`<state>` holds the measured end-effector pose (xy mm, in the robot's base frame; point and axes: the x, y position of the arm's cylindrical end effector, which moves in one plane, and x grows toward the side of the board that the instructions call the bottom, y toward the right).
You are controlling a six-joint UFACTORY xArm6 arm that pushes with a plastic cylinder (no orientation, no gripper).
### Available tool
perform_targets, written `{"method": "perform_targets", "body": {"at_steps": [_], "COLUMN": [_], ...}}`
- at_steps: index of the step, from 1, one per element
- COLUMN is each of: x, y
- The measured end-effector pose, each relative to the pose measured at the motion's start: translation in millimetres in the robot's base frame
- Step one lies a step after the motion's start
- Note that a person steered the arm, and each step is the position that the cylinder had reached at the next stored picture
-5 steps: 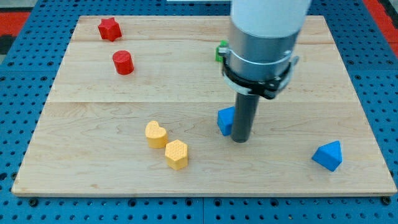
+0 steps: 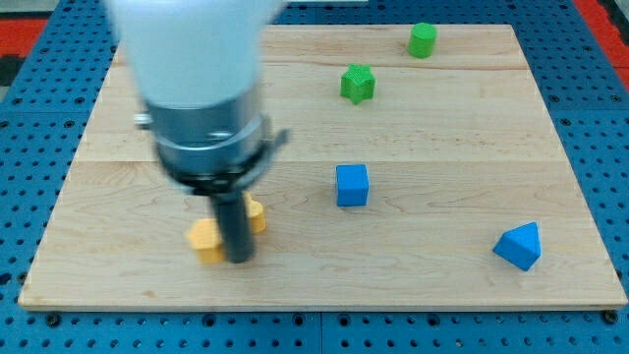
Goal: Move the yellow hexagon parallel bottom left to the yellow heart
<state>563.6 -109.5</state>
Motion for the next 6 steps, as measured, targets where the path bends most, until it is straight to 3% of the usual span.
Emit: {"method": "perform_targets", "body": {"at_steps": [1,4,6], "x": [0.5,-24.4,-44.8], "y": [-72.6,-62.5,-87.9]}}
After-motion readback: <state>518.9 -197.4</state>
